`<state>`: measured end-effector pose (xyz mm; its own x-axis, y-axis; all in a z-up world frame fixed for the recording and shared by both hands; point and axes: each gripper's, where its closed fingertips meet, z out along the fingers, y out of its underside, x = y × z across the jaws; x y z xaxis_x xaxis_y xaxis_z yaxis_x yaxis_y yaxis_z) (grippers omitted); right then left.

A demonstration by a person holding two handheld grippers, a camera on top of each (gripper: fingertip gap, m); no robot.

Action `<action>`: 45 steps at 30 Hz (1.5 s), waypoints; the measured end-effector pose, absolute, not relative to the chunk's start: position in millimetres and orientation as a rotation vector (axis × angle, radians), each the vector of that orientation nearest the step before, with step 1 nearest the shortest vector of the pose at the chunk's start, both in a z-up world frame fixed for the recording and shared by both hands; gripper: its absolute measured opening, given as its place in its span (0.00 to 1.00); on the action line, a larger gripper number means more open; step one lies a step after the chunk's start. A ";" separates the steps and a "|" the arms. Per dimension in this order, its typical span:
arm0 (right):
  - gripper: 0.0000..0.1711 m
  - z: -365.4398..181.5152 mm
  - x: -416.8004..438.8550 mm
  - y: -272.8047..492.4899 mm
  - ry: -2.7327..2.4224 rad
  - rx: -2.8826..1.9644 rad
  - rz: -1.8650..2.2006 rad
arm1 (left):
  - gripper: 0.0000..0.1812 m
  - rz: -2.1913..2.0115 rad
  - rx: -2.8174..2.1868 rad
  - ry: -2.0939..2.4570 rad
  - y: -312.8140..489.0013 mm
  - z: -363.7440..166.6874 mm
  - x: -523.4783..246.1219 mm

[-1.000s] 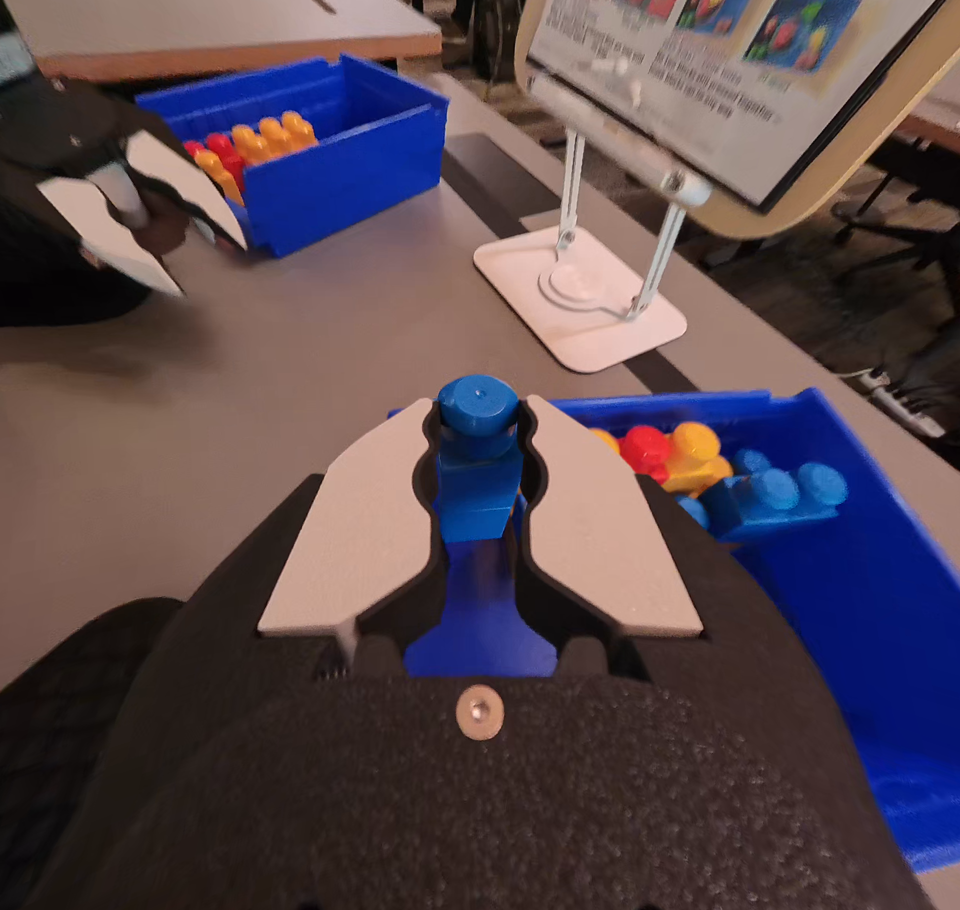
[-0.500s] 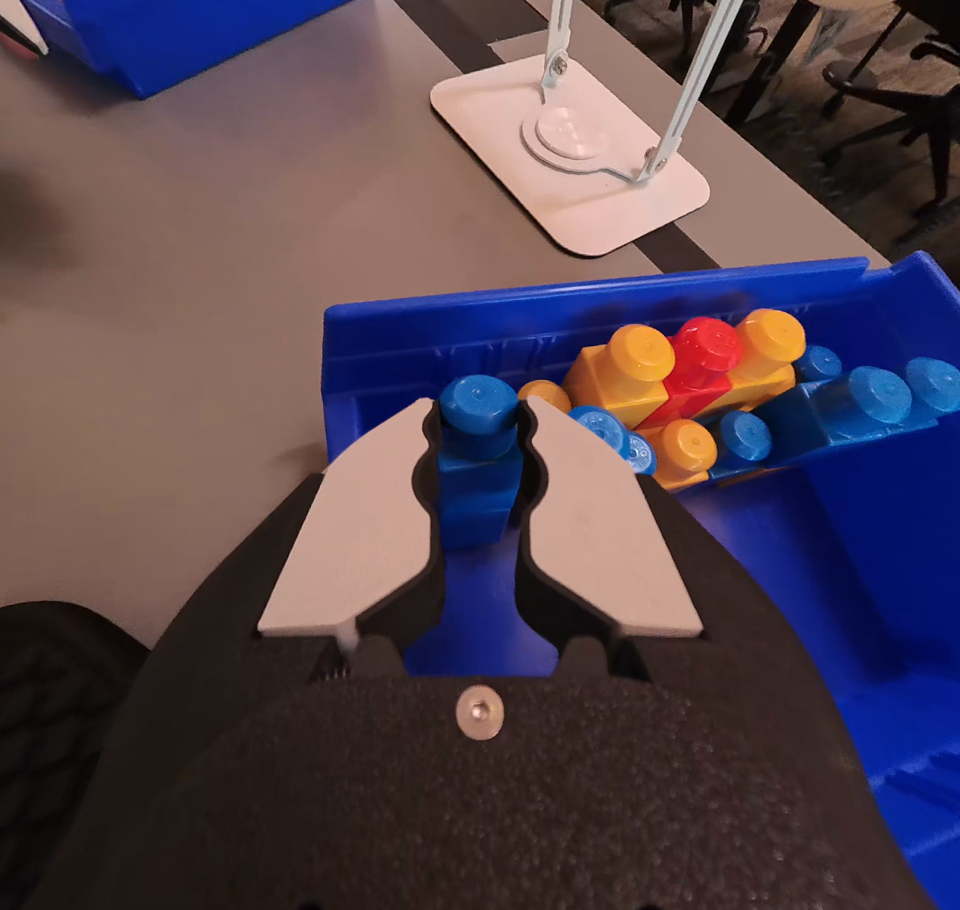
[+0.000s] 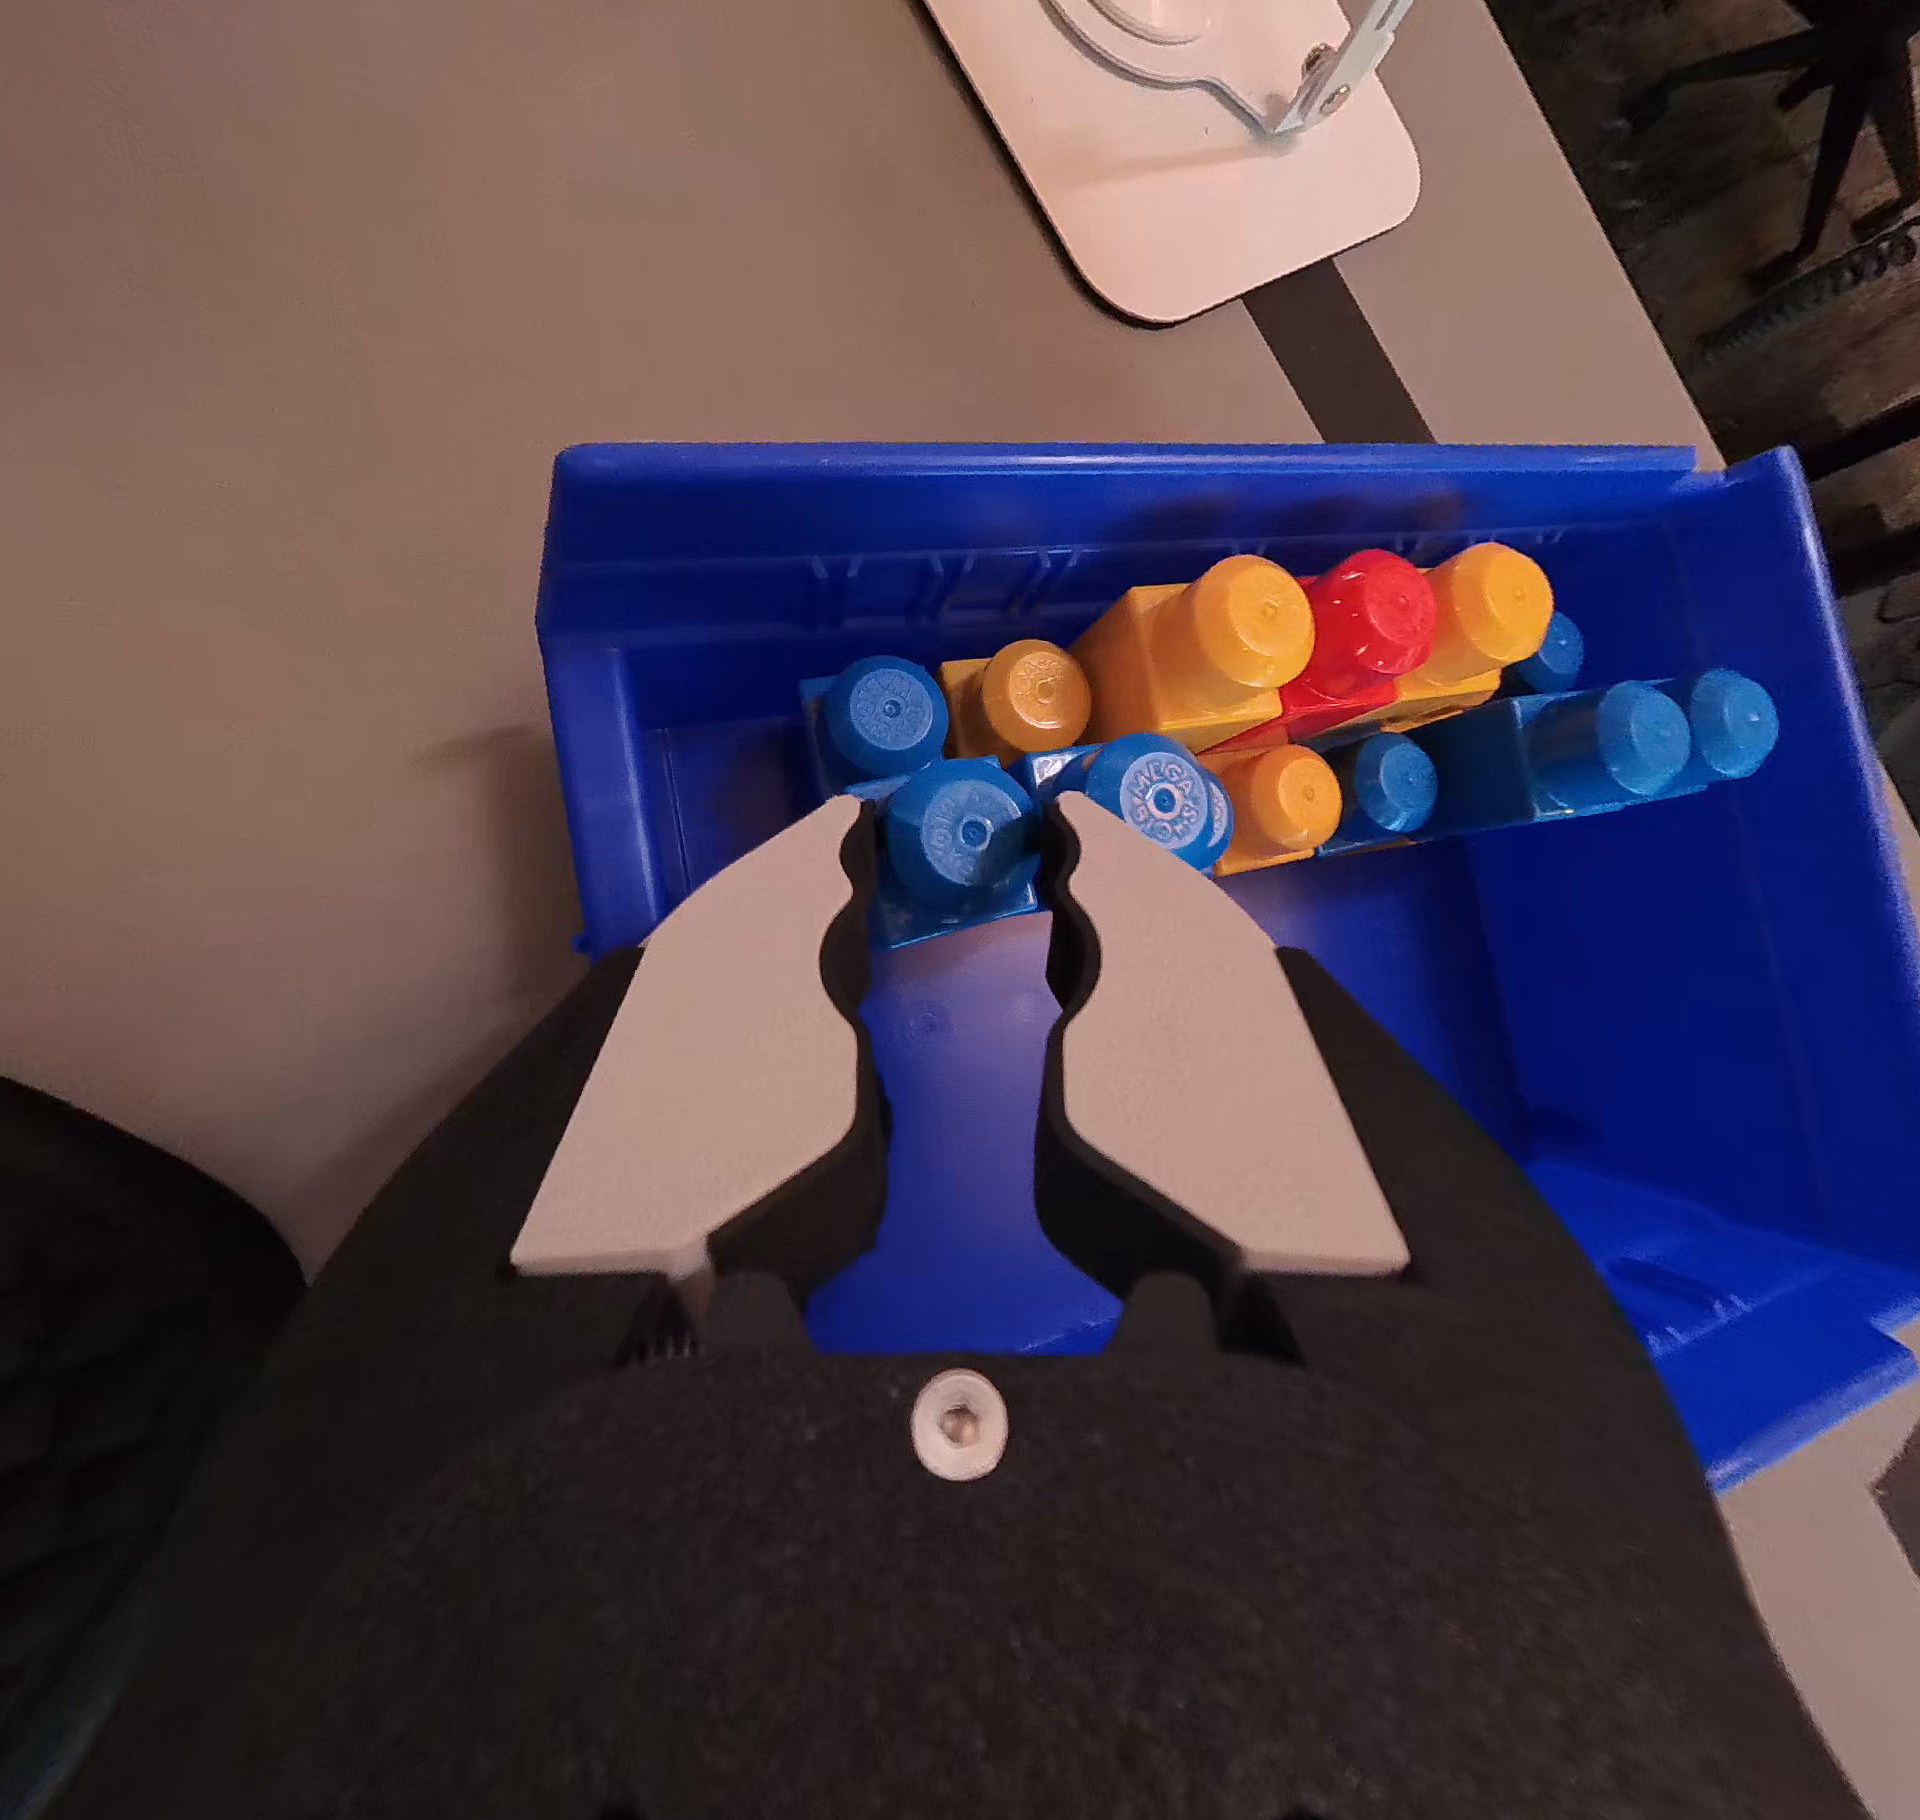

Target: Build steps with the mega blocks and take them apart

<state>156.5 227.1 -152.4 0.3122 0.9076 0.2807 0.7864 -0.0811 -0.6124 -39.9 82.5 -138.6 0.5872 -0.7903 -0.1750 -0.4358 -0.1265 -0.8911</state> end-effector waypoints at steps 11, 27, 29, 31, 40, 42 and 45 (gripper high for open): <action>0.18 -69.4 121.1 214.3 -1.263 -1.677 0.462 | 0.26 -0.418 -1.768 1.000 85.0 -140.9 -41.0; 0.09 -57.8 5.2 159.6 -0.804 -1.424 0.969 | 0.08 -0.360 -1.724 0.860 95.8 -102.9 -77.9; 0.05 -68.3 3.1 161.4 -0.819 -1.444 0.952 | 0.00 -0.293 -1.716 0.848 99.5 -88.2 -98.4; 0.00 -71.6 3.9 162.6 -0.816 -1.447 0.950 | 0.00 -0.219 -1.740 0.836 104.3 -74.0 -125.1; 0.00 -69.5 7.6 160.0 -0.835 -1.425 0.960 | 0.00 0.158 -2.167 0.865 139.5 -65.4 -289.6; 0.00 -71.6 5.9 158.4 -0.849 -1.427 0.960 | 0.05 0.177 -2.340 0.881 140.2 -84.4 -320.8; 0.00 -75.1 2.4 154.5 -0.881 -1.428 0.962 | 0.08 0.226 -2.545 0.857 141.4 -112.4 -361.4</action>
